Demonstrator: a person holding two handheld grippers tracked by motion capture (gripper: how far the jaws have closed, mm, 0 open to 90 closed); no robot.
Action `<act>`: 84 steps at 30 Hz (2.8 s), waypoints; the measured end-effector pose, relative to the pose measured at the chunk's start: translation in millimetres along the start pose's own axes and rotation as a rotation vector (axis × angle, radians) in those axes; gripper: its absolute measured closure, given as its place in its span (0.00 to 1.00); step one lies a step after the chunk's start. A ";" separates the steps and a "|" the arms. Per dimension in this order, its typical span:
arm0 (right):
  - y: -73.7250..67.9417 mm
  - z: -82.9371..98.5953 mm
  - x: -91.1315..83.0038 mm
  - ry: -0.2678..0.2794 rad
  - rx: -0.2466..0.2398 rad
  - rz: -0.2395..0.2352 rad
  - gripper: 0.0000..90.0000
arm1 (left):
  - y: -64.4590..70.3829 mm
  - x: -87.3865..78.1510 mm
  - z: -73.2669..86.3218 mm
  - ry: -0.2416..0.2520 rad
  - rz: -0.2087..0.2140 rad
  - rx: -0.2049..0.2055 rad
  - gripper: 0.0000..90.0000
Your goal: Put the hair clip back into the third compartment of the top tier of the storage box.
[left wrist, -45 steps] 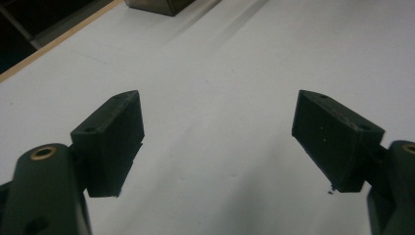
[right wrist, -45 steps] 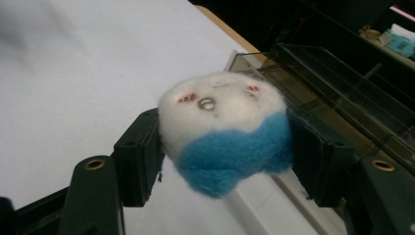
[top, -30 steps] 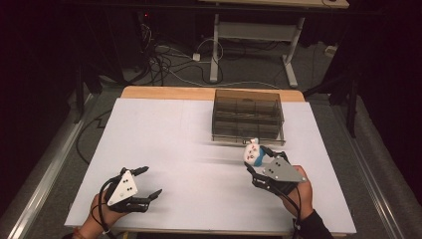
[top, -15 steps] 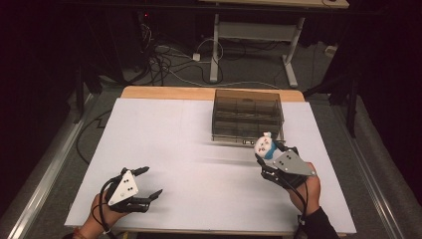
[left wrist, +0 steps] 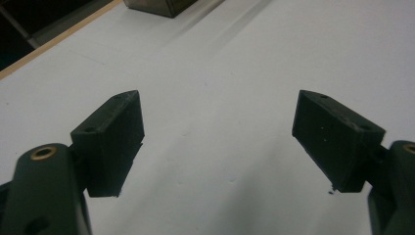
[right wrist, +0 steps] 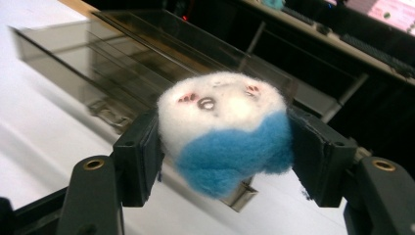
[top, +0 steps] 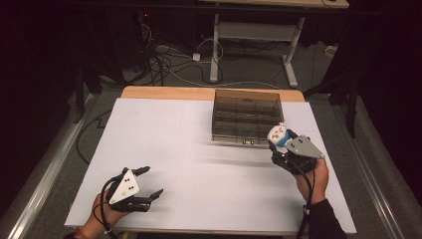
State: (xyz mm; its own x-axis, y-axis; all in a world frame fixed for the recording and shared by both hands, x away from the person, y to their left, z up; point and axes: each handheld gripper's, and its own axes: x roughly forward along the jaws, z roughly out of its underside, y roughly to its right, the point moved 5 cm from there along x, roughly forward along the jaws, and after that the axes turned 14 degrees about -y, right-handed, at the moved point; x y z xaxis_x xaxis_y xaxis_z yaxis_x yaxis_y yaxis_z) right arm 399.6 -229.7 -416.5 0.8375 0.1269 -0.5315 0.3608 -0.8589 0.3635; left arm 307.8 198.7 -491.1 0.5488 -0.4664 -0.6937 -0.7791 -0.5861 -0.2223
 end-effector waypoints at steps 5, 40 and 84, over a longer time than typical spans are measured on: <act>6.3 -3.8 14.9 -0.050 0.010 0.000 0.38 | 0.6 1.4 -0.6 -0.005 0.000 0.003 0.21; 15.3 -25.5 35.1 -0.102 0.027 0.000 0.63 | 4.9 5.2 0.7 -0.028 0.017 0.025 0.21; 11.4 -16.1 35.9 -0.119 0.052 -0.107 0.42 | 5.7 7.2 -0.6 -0.027 0.021 0.026 0.21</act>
State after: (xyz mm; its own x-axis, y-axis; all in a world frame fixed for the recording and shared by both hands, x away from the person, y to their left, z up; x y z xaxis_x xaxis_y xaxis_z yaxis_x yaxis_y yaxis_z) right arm 440.4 -226.9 -419.1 0.7399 0.1622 -0.6529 0.4209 -0.8686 0.2613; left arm 307.5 191.6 -497.0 0.5245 -0.4601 -0.7164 -0.7979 -0.5592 -0.2250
